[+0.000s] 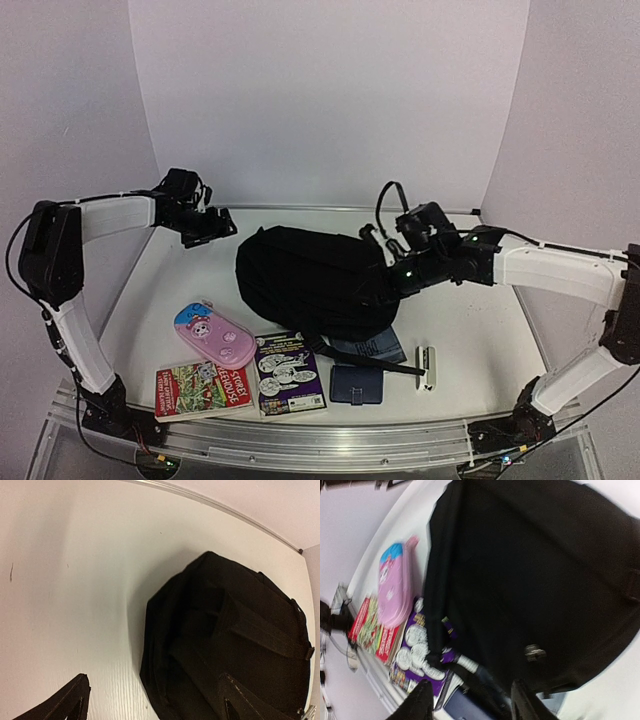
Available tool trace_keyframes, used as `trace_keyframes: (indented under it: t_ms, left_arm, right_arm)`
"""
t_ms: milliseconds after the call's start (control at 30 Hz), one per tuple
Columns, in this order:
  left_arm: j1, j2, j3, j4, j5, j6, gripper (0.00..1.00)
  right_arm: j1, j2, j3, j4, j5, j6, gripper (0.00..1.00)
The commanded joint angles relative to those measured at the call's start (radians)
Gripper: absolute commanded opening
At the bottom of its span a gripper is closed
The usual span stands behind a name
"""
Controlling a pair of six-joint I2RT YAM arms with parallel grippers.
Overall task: Pack the student bag
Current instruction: Adjust the student bag at the center of the board, then pick up the personal item from the center of the board.
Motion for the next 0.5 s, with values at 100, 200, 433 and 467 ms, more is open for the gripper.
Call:
trace_keyframes:
  t_ms: [100,200,433,467]
  left_arm:
    - [-0.079,-0.176,-0.201,0.028,0.053,-0.101,0.88]
    - [-0.123,-0.193,-0.242,0.057,0.081,-0.135,0.88]
    - [-0.167,-0.205,-0.275,0.059,0.095,-0.179,0.88]
    - [-0.167,-0.208,-0.280,0.061,0.094,-0.186,0.88]
  right_arm:
    - [0.109,0.154,-0.009,-0.088,-0.165,-0.156,0.35]
    - [0.128,0.201,0.004,-0.091,-0.206,-0.189,0.30]
    - [0.148,0.266,-0.024,-0.103,-0.199,-0.237,0.27]
    - [0.148,0.270,-0.029,-0.103,-0.187,-0.239,0.27]
